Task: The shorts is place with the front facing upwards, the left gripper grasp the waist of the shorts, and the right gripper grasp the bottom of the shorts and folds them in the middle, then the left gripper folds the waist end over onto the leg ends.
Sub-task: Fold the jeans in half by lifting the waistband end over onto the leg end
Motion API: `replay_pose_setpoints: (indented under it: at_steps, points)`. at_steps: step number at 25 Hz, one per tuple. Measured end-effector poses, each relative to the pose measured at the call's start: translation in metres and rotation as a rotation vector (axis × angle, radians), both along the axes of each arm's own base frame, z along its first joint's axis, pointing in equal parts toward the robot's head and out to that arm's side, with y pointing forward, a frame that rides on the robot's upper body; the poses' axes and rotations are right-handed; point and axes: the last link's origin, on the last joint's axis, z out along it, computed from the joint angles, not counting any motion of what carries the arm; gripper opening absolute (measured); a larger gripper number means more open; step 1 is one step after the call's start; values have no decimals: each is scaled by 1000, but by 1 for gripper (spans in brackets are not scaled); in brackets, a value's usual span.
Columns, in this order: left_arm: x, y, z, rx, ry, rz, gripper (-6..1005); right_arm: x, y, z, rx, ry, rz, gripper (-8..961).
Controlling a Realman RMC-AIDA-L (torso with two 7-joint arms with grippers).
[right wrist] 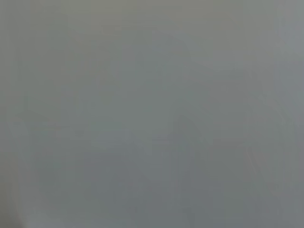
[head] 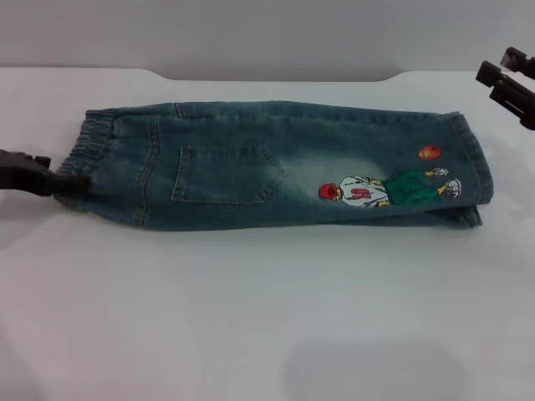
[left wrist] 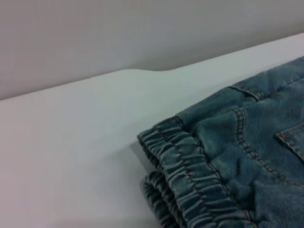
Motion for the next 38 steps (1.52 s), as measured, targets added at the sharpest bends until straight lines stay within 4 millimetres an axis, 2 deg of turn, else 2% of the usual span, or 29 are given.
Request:
replay_pose_setpoints:
  at_steps: [8,20,26,38]
  points:
    - [4,1,-12,-39,40,4,785,0,-1,0,-1,3,3,495]
    - [7,1,-15,-63,36,0,774,0,0,3,11,10,2,494]
    - [7,1,-7,-28,38,-6,769,1,-1,4,15,14,-2,494]
    - [6,1,-6,-17,45,-6,303,4,-3,4,17,19,-11,494]
